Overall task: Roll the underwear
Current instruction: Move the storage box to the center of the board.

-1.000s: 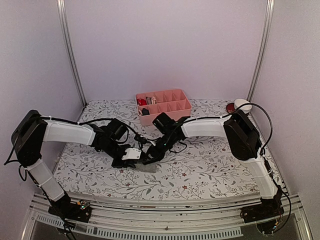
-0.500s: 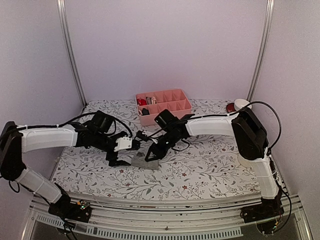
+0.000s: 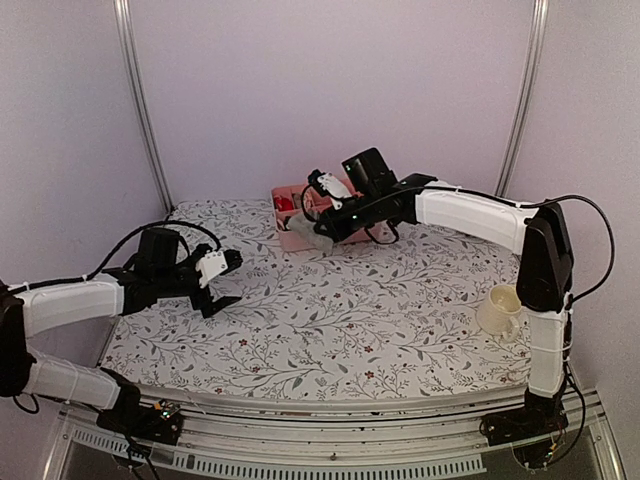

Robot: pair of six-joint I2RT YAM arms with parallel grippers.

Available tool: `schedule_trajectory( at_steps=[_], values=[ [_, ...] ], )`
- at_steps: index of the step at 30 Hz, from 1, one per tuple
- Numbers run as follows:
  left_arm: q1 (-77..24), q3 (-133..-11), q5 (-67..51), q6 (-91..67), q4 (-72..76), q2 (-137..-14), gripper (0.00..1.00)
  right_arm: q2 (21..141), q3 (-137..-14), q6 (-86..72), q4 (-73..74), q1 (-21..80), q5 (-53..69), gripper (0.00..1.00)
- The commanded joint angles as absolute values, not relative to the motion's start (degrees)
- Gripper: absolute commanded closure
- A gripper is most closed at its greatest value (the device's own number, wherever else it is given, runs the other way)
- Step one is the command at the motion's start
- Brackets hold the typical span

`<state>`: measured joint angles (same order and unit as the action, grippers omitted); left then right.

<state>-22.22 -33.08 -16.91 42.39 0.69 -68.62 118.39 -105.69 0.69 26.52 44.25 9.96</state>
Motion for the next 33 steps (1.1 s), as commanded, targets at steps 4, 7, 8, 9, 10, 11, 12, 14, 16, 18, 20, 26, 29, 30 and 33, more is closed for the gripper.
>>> schedule_trajectory(
  at_steps=[4, 7, 8, 9, 10, 11, 12, 14, 16, 18, 20, 26, 29, 30, 33],
  values=[
    [-20.51, -32.46, -12.20, 36.78, 8.50, -72.75, 0.02, 124.60, -117.55, -4.61, 23.15, 38.94, -2.05, 0.98],
    [-20.47, -32.37, -11.80, 36.44, 8.87, -73.97, 0.02, 129.04, -123.03, -6.77, 21.55, 38.24, -6.74, 0.98],
    [-20.44, -32.33, -11.59, 36.32, 9.14, -74.30, 0.01, 130.85, -125.37, -6.44, 21.29, 38.23, -7.06, 0.98],
    [-20.40, -32.20, -11.45, 36.30, 9.47, -74.49, 0.02, 132.54, -127.16, -6.29, 20.78, 38.23, -7.68, 0.98],
    [-20.44, -31.97, -11.13, 36.28, 9.86, -74.63, 0.02, 133.87, -128.31, -6.67, 19.37, 38.23, -7.30, 0.98],
    [-20.32, -31.84, -10.73, 36.15, 10.33, -74.73, 0.02, 133.99, -128.27, -6.48, 17.32, 38.23, -6.54, 0.98],
    [-20.35, -31.86, -10.33, 35.92, 10.71, -74.81, 0.02, 136.66, -128.27, -6.01, 15.46, 38.24, -6.57, 0.98],
    [-20.22, -32.46, -9.83, 35.09, 10.82, -75.12, 0.02, 138.43, -128.34, -5.43, 11.65, 38.24, -5.88, 0.98],
    [-20.11, -32.86, -9.24, 34.59, 10.93, -75.34, 0.02, 140.11, -128.94, -4.98, 7.34, 38.25, -5.42, 0.99],
    [-19.76, -32.50, -8.91, 34.50, 11.42, -75.40, 0.01, 141.99, -130.10, -5.76, 4.97, 38.23, -4.52, 0.99],
    [-19.45, -31.77, -9.17, 34.69, 12.19, -75.41, 0.01, 144.03, -131.63, -6.64, 2.97, 38.19, -3.43, 0.99],
    [-19.12, -31.36, -10.09, 34.37, 12.59, -75.35, 0.02, 147.73, -132.00, -7.71, -3.24, 38.23, -4.36, 0.99],
    [-18.96, -30.82, -10.21, 34.45, 13.23, -75.01, 0.02, 148.62, -132.01, -7.95, -5.65, 38.18, -3.61, 0.99],
    [-18.94, -30.58, -10.22, 34.45, 13.48, -74.87, 0.02, 148.84, -132.09, -8.52, -6.31, 38.18, -3.34, 0.99],
    [-18.81, -29.63, -10.20, 34.45, 14.87, -74.07, 0.02, 149.33, -132.10, -9.41, -7.47, 38.15, -2.24, 0.99]
  ],
)
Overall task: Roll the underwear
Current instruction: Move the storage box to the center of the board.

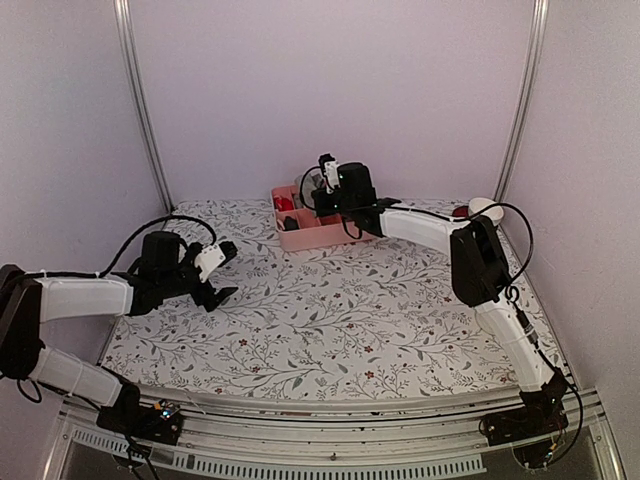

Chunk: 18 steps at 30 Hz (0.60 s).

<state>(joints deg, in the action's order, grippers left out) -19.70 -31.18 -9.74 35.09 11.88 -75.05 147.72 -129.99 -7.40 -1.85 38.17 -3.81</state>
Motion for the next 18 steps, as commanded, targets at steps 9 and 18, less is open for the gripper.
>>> schedule_trajectory(
  at_steps=[9, 18],
  values=[
    [-18.52, -28.83, -10.08, 34.28, 16.16, -73.71, 0.02, 151.81, -132.37, -11.81, -7.29, 38.23, -0.52, 0.99],
    [-18.35, -28.74, -10.84, 34.28, 16.34, -73.73, 0.01, 149.33, -129.79, -14.99, 3.55, 38.36, 5.37, 0.99]
  ],
)
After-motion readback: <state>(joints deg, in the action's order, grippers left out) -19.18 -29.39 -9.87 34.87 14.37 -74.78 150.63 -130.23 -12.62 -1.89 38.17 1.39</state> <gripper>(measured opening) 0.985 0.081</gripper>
